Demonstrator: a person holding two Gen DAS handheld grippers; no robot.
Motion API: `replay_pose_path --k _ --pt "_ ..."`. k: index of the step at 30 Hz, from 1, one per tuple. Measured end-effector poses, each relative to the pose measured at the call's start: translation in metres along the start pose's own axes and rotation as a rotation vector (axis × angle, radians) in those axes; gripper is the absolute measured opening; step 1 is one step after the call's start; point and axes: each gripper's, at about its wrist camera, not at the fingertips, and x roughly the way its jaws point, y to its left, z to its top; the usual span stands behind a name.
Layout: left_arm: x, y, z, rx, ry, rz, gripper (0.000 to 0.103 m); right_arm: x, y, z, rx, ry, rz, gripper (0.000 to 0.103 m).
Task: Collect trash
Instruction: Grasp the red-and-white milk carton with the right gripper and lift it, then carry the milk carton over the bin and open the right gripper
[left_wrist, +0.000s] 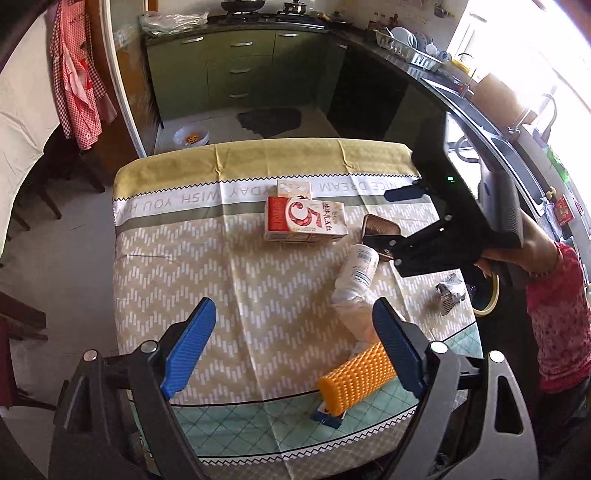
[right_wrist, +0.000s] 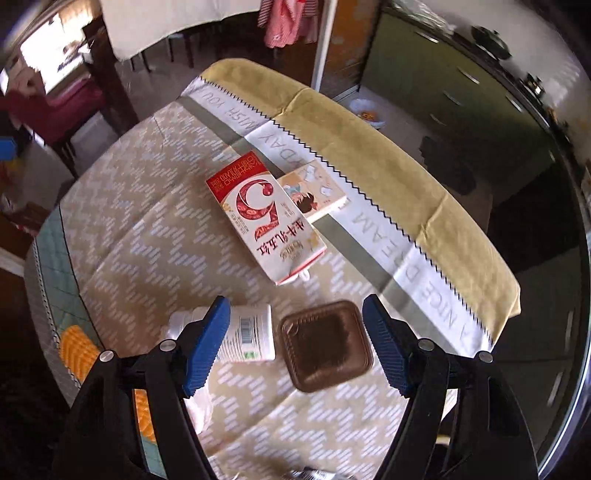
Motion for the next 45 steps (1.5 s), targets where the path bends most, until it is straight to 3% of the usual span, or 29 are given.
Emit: replay_pose_path --k 7,16,19,25,32,38,41,45 --pt "-0.001 0.033 -0.011 -0.04 0.004 0.016 0.082 0.045 0.015 0.043 -0.182 0.073 -0.026 0.074" --pt "0.01 0.057 -0.018 -0.071 0.043 0.025 0.082 0.081 0.029 0.063 -0.237 0.136 0.011 0.074" --pt "0.011 0.057 -0.018 -0.068 0.046 0.023 0.082 0.093 0.029 0.065 -0.234 0.152 0.007 0.063" --pt "0.014 0.049 -0.021 -0.045 0.063 0.024 0.082 0.094 0.022 0.062 -0.195 0.111 0.03 0.055" --pt "0.013 0.028 -0.016 -0.003 0.064 0.035 0.082 0.055 0.005 0.063 -0.098 0.033 0.034 0.054" --pt "0.032 0.004 0.001 0.048 0.086 0.039 0.082 -0.005 -0.022 0.021 0.039 -0.027 0.036 0.054" --pt "0.054 -0.01 0.02 0.073 0.107 0.04 0.082 -0.034 -0.043 -0.026 0.138 -0.039 0.032 0.054" --pt "0.095 -0.029 0.049 0.093 0.146 0.037 0.083 -0.067 -0.078 -0.113 0.27 -0.027 0.0 0.054"
